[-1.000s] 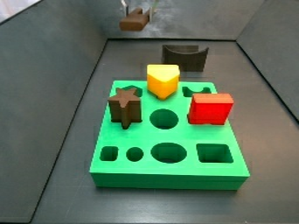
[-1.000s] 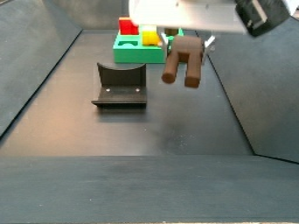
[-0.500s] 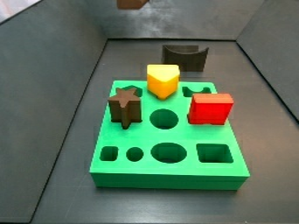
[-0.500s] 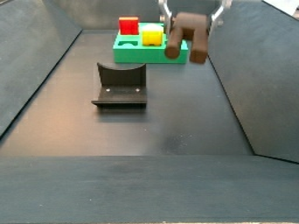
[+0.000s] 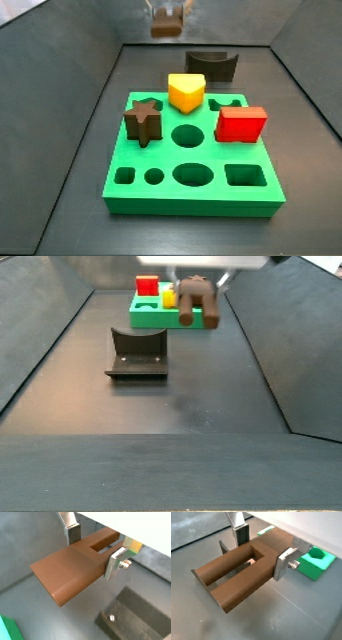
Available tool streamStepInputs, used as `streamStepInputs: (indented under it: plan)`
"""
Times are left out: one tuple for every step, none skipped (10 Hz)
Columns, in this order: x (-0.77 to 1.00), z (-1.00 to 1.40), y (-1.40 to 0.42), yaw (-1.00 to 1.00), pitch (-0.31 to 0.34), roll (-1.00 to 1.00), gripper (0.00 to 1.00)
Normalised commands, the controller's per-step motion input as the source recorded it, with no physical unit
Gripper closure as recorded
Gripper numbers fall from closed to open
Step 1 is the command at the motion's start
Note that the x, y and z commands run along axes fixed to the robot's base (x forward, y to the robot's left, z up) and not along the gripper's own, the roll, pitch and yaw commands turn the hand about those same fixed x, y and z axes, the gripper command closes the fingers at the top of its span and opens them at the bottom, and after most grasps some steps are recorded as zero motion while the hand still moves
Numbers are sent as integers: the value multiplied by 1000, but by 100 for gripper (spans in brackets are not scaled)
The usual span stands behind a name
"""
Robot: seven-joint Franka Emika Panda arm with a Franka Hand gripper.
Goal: Pick up the square-circle object. Move up. Place the square-circle object on the fixture. Regrasp the square-circle object. Move to above the board. Insert the square-circle object.
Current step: Place the square-circle object on the fixture.
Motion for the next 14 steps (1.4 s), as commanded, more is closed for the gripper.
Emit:
streamStepInputs:
  plan:
    - [773,-374,-86,97,10,3,100]
    - [702,-249,-68,74,14,-6,100]
    - [485,-31,-40,52,30,-11,100]
    - [379,-27,-33,50,50,-12,100]
    - [209,-32,-19,43,83,-17,100]
    - [967,1000,123,-97,-1,-1000,100]
    - [887,1000,133,-107,12,-1000,100]
    - [837,937,137,-110,19,-1000,100]
    - [633,656,84,-108,30,-1000,100]
    - [478,430,58,-109,37,-1000,100]
    - [330,195,47,-110,47,-1000,100]
    - [199,-17,40,-117,47,-1000,100]
    - [127,-25,43,-121,63,-1000,100]
    - [81,2,47,-129,73,-1000,100]
